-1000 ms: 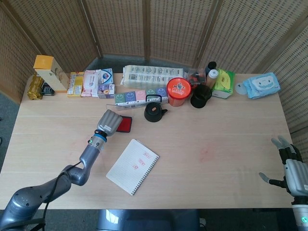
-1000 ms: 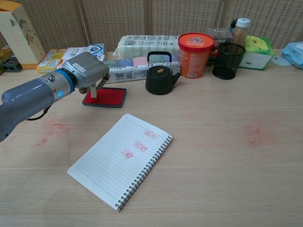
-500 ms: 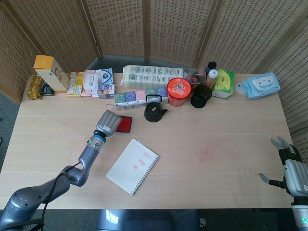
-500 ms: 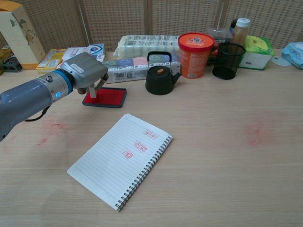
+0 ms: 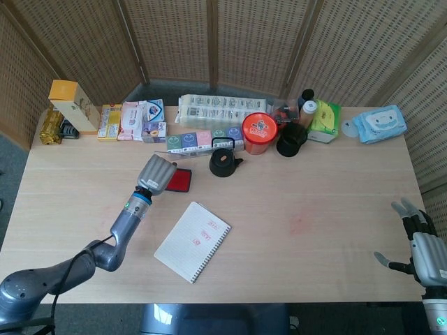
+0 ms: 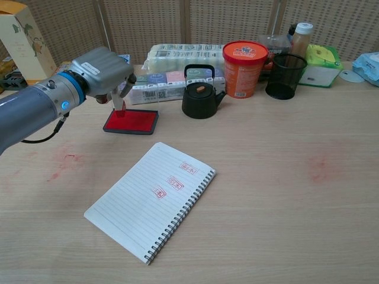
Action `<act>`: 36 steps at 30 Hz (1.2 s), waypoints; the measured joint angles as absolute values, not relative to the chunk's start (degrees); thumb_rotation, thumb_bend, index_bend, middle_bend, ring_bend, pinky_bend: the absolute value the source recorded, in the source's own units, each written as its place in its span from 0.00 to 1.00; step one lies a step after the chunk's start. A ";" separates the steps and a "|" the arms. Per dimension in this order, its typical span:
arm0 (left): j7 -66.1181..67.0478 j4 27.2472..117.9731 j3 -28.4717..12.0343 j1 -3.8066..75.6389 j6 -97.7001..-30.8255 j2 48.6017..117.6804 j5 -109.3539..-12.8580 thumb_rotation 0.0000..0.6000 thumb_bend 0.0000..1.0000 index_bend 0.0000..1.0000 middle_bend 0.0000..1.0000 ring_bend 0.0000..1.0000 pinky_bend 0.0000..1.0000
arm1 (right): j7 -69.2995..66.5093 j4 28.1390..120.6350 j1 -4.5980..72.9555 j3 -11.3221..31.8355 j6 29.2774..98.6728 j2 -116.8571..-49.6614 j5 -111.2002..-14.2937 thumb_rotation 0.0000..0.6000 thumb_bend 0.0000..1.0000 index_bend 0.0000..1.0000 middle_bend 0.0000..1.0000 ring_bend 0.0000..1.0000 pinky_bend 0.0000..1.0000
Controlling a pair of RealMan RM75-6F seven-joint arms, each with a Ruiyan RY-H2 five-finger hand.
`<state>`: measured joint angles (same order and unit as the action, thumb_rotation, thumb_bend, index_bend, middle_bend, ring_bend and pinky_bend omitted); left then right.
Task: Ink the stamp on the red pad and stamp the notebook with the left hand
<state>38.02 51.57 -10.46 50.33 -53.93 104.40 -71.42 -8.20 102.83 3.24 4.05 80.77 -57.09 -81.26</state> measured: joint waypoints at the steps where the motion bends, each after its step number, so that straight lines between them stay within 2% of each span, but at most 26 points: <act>1: 38.07 53.10 -10.49 50.20 -54.59 103.57 -71.73 1.00 0.38 0.63 1.00 1.00 1.00 | -8.18 102.84 3.24 4.04 80.76 -57.09 -81.28 1.00 0.10 0.00 0.00 0.00 0.00; 7: 39.38 65.07 -9.65 49.34 -58.80 97.40 -75.50 1.00 0.39 0.63 1.00 1.00 1.00 | -8.20 102.93 3.27 4.03 80.72 -57.05 -81.26 1.00 0.10 0.00 0.00 0.00 0.00; 14: 40.64 73.27 -4.71 49.10 -60.86 94.63 -83.66 1.00 0.39 0.63 1.00 1.00 1.00 | -8.75 102.86 3.23 4.14 80.71 -56.82 -80.96 1.00 0.10 0.00 0.00 0.00 0.00; 23: 42.16 70.81 -1.61 49.34 -58.36 99.59 -85.52 1.00 0.39 0.63 1.00 1.00 1.00 | -9.55 102.84 3.26 4.27 80.30 -56.42 -80.39 1.00 0.10 0.00 0.00 0.00 0.00; 36: 41.11 63.02 -1.43 49.26 -55.58 105.45 -84.84 1.00 0.38 0.63 1.00 1.00 1.00 | -9.90 102.96 3.53 4.43 79.63 -56.14 -79.85 1.00 0.10 0.00 0.00 0.00 0.00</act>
<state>41.11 63.02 -1.43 49.26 -55.58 105.45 -84.84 -9.90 102.96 3.53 4.43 79.63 -56.14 -79.85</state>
